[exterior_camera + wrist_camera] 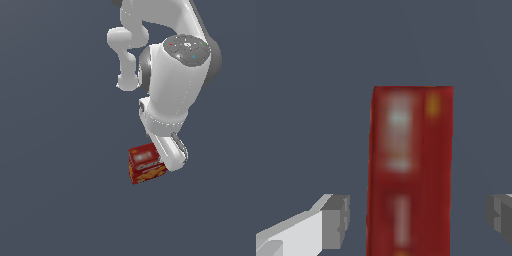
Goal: Pick up the object and move it to a goal position.
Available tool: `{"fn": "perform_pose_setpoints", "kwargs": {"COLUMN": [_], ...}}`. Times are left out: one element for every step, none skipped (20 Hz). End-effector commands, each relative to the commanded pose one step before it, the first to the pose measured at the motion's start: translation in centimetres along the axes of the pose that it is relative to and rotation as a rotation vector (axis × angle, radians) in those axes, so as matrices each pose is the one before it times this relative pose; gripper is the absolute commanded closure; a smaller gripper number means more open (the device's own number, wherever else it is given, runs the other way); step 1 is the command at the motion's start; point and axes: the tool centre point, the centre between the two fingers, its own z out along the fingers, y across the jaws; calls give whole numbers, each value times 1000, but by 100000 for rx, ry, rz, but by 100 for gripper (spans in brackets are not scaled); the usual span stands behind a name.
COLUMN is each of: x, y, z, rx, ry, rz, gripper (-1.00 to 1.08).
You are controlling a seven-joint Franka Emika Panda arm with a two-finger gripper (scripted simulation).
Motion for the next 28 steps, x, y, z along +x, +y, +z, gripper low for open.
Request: {"fn": "perform_pose_setpoints", "kwargs": {"x": [-66, -15, 4, 0, -2, -7, -11, 32, -20, -25, 17, 11, -38, 14, 19, -23, -18, 36, -6, 0, 6, 8, 3, 0, 0, 0, 0, 0], "y": [-146, -21, -5, 44, 0, 0, 0, 11, 2, 4, 17, 20, 12, 21, 17, 2, -5, -3, -21, -30, -40, -35, -11, 0, 0, 0, 0, 0], "z": [89, 17, 6, -11, 37, 110, 183, 252, 328, 402, 472, 547, 578, 508, 438, 372, 303, 231, 166, 97, 28, -23, -14, 0, 0, 0, 0, 0], "rx": [15, -3, -1, -28, 0, 0, 0, 4, 0, 0, 4, 4, 0, 4, 4, 0, 0, 5, 0, 0, 0, 0, 0, 0, 0, 0, 0, 0], "ry": [8, -1, 0, -10, 0, 0, 0, 3, 0, 0, 4, 5, 0, 5, 5, 0, 0, 1, 0, 0, 0, 0, 0, 0, 0, 0, 0, 0], "rz": [1233, 169, 69, -407, 0, 0, 0, 69, 0, 0, 69, 69, 0, 69, 69, 0, 0, 69, 0, 0, 0, 0, 0, 0, 0, 0, 0, 0], "gripper": [-92, -92, -92, -92, -92, -92, -92, -92, -92, -92, -92, -92, -92, -92, -92, -92, -92, -92, -92, -92, -92, -92, -92, 108, 108, 108, 108, 108]}}
